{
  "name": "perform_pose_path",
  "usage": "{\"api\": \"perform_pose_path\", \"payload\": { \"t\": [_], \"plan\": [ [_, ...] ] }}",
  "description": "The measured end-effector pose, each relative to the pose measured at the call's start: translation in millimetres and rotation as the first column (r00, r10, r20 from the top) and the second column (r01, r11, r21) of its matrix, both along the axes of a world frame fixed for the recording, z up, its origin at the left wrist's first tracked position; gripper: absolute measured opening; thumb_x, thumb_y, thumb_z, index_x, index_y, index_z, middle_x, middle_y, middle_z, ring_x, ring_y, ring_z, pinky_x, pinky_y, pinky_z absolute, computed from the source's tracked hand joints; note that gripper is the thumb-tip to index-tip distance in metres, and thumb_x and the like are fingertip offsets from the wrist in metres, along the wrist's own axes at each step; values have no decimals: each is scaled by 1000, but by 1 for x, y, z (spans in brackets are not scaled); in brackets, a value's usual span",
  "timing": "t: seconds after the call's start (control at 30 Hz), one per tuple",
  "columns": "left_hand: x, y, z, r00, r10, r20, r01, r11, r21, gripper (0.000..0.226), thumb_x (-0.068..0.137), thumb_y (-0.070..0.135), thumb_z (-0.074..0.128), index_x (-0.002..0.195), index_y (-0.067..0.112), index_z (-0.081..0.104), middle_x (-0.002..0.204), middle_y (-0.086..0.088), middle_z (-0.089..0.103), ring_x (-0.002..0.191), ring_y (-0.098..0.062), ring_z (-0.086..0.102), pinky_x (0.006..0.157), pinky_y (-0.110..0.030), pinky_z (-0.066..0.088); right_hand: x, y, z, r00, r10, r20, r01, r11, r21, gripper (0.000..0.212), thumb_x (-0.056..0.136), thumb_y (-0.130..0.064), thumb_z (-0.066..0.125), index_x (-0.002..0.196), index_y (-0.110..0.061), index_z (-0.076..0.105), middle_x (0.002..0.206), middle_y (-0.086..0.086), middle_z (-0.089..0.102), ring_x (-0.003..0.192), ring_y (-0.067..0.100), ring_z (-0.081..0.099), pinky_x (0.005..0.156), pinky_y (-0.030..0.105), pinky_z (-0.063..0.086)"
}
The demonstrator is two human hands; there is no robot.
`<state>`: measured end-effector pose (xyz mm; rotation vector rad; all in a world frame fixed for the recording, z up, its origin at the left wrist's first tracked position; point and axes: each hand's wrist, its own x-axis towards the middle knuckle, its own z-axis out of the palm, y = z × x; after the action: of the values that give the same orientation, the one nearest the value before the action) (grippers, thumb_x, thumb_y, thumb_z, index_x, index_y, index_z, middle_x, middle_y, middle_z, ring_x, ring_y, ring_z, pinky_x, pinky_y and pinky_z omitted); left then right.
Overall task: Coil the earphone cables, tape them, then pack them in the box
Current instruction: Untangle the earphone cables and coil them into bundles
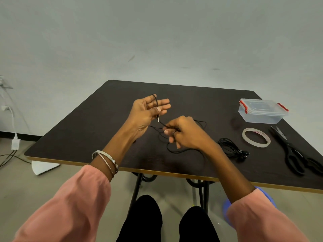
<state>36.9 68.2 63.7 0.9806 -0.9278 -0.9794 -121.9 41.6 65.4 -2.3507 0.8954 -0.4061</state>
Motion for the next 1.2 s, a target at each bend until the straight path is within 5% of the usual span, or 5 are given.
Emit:
{"api": "perform_pose_path", "payload": {
  "t": [0.17,0.37,0.47,0.93,1.2],
  "plan": [
    [1,1,-8,997,-40,64,39,999,18,56,91,-17,47,143,-8,27,115,-17,66,105,-30,68,90,-36,56,-13,-1,23,998,-19,58,22,998,-64,17,94,-21,59,92,-10,71,64,2,69,44,-3,56,49,9,44],
    [-6,6,-11,976,-163,145,158,986,51,43,92,-19,42,121,14,44,128,-21,59,97,-15,70,90,-30,54,-18,-8,39,996,3,85,10,989,-148,11,91,-17,64,86,-15,73,62,0,68,46,-2,56,49,16,45],
    [-10,8,-13,959,-243,143,235,969,74,60,92,-19,42,145,2,26,118,-16,64,99,-21,69,93,-33,53,-17,-19,49,989,0,151,28,982,-184,9,88,-16,66,87,-13,74,64,-2,68,49,-3,56,51,10,40],
    [-12,29,3,865,-502,22,502,865,-11,50,86,-18,49,133,-2,47,112,-20,69,101,-32,69,81,-32,59,-4,-49,45,822,-85,563,50,996,78,17,78,-14,76,82,2,71,67,-1,69,60,15,58,50,19,42],
    [-11,27,10,874,-475,-102,465,879,-110,54,82,-12,52,134,-3,46,120,-19,66,105,-29,68,82,-29,59,-5,-35,-1,835,-108,539,-3,979,202,23,93,7,48,88,-4,67,70,7,61,53,4,54,46,17,41]
  ]
}}
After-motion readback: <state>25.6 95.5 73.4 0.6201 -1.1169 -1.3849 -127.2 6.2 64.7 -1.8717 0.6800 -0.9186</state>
